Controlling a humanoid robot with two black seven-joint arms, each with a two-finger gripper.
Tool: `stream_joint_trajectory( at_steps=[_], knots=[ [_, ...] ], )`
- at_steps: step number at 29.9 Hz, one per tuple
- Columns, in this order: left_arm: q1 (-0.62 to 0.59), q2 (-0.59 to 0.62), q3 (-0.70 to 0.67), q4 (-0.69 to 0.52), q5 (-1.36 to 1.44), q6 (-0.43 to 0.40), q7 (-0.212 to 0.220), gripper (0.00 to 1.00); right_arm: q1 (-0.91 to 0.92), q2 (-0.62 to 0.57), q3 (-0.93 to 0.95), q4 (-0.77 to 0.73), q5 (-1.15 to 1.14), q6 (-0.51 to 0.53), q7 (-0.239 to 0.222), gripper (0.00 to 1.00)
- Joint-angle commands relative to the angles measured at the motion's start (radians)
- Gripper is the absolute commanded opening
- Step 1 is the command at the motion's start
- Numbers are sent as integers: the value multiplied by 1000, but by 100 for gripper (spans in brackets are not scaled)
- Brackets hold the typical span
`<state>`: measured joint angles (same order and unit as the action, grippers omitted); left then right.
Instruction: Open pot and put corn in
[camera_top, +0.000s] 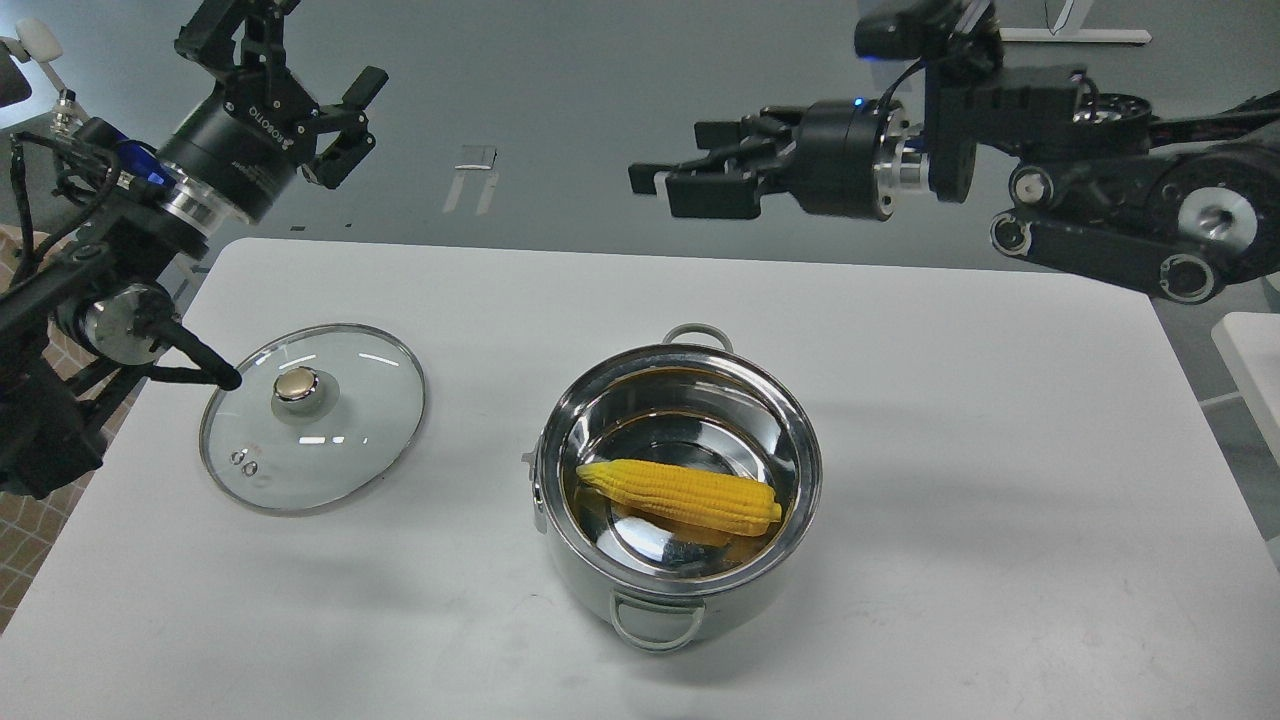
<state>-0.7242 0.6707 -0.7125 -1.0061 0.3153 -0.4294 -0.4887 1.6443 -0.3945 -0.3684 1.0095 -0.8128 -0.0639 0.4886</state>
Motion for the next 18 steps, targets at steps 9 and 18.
stream_joint_trajectory(
  at_steps=[9, 18],
  knots=[
    [-27, -89, -36, 150, -1, -35, 82, 98, -308, -1, 476, -336, 405, 21, 0, 100],
    [-99, -264, -45, 363, -2, -59, 85, 98, -555, 5, 825, -345, 584, 211, 0, 100]
  ],
)
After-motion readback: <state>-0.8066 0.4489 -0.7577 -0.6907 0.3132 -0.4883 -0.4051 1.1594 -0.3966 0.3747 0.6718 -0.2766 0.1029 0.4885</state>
